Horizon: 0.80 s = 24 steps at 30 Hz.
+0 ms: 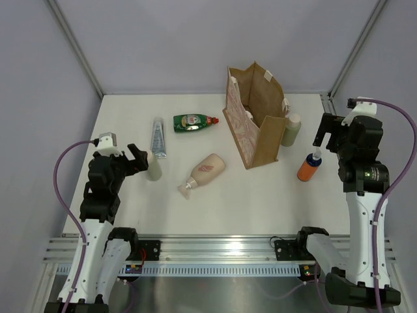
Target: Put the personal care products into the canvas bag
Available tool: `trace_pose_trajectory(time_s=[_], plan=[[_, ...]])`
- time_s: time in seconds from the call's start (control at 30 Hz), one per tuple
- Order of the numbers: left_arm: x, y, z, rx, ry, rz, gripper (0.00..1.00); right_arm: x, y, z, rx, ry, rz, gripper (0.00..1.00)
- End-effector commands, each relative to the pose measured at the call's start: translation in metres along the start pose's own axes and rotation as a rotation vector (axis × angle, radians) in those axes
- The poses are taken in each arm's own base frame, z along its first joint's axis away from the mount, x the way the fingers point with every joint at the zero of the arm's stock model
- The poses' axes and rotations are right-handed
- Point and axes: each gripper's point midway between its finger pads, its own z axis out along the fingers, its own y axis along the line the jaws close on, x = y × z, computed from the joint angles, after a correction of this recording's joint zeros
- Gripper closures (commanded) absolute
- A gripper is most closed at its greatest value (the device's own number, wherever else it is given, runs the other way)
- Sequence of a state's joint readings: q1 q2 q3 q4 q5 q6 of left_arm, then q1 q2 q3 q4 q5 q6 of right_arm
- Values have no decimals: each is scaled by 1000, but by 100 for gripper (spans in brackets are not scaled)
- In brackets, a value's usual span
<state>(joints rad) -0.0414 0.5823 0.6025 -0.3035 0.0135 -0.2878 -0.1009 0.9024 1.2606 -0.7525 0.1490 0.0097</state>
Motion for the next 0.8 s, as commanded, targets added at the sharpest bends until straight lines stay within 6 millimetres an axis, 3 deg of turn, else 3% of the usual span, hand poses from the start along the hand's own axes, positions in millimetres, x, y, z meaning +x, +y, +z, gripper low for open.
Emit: trace_pose_trajectory(time_s=[0.0,0.07,0.27,0.53,0.7,0.77], plan=[[-33,-6,-3,8,-104,17,1,-1,11,-12,-133,15,-250,1],[-33,-6,-3,9,-104,18,1,17,17,-16,-211,86,-365,1],[-34,-6,-4,9,-109,19,1,52,26,-29,-338,252,-437,1],[-37,-8,-6,19,-120,19,1,62,0,-28,-334,386,-317,0],[-39,-15,-9,57,-125,23,1,99,2,0,-448,527,-292,2],[-38,-15,-9,57,-125,25,1,103,7,9,-512,490,-353,5]])
